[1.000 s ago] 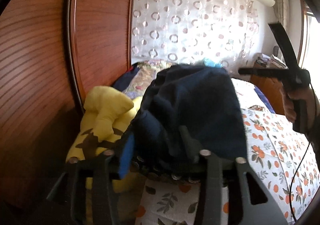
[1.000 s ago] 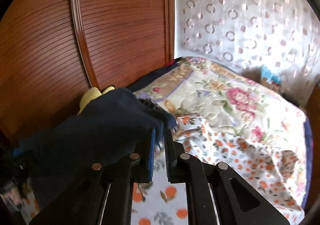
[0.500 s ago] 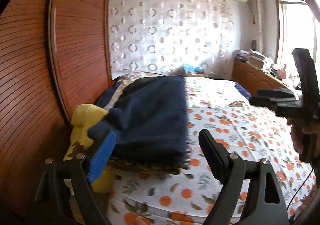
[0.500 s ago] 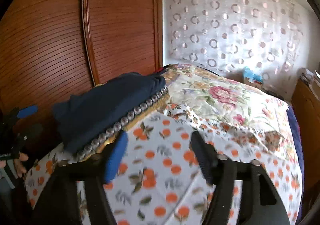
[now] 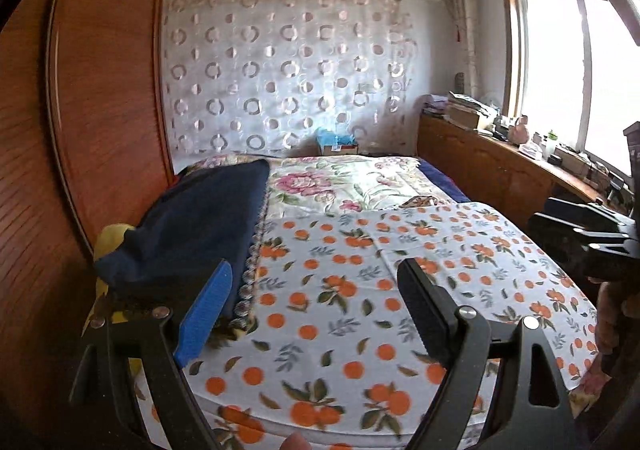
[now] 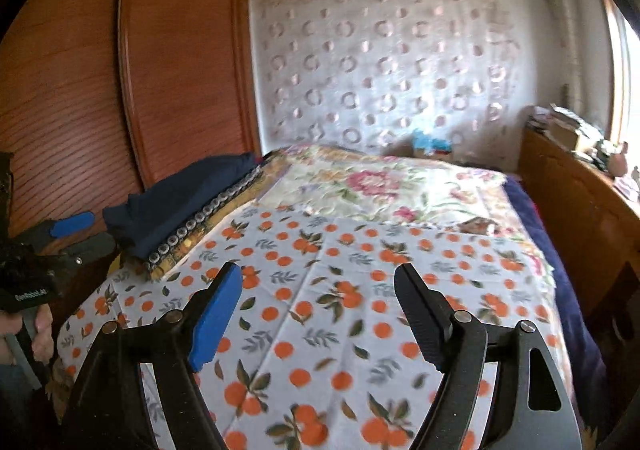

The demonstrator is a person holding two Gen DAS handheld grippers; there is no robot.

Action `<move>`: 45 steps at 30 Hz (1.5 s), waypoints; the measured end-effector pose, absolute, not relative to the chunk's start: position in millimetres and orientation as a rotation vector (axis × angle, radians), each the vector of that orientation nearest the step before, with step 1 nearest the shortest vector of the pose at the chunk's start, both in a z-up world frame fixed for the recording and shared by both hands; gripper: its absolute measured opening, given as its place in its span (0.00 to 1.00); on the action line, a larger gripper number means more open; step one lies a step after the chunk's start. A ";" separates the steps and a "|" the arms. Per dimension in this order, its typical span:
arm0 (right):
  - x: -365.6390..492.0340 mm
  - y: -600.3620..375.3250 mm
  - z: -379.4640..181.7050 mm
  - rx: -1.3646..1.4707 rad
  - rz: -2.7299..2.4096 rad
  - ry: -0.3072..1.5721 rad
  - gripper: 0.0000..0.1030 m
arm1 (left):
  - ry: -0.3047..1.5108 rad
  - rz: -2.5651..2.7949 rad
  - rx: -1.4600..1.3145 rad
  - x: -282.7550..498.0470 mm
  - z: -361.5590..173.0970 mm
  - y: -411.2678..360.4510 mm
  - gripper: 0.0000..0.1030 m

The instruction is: Fold small clothes

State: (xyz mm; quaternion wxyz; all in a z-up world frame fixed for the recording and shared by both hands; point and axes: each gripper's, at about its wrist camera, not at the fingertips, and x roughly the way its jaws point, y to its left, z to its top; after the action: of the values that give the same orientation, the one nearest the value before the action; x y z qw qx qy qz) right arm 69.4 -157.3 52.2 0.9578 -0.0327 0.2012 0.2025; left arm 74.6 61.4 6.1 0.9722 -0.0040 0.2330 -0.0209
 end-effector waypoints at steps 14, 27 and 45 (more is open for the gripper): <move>-4.3 -172.5 83.2 -0.031 0.288 0.265 0.78 | 0.386 -0.076 0.024 61.3 65.1 12.7 0.83; 14.9 -172.6 64.2 -0.021 0.290 0.261 0.78 | 0.387 -0.050 0.013 54.8 64.6 12.0 0.83; 20.8 -180.1 68.2 -0.023 0.301 0.263 0.78 | 0.389 -0.044 0.017 54.6 63.7 9.0 0.83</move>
State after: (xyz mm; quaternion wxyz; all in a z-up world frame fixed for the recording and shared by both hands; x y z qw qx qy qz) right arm 20.8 -180.1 68.2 0.9800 -0.0113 0.1305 0.1497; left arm 54.6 9.0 63.7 0.9809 0.0084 0.1933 -0.0221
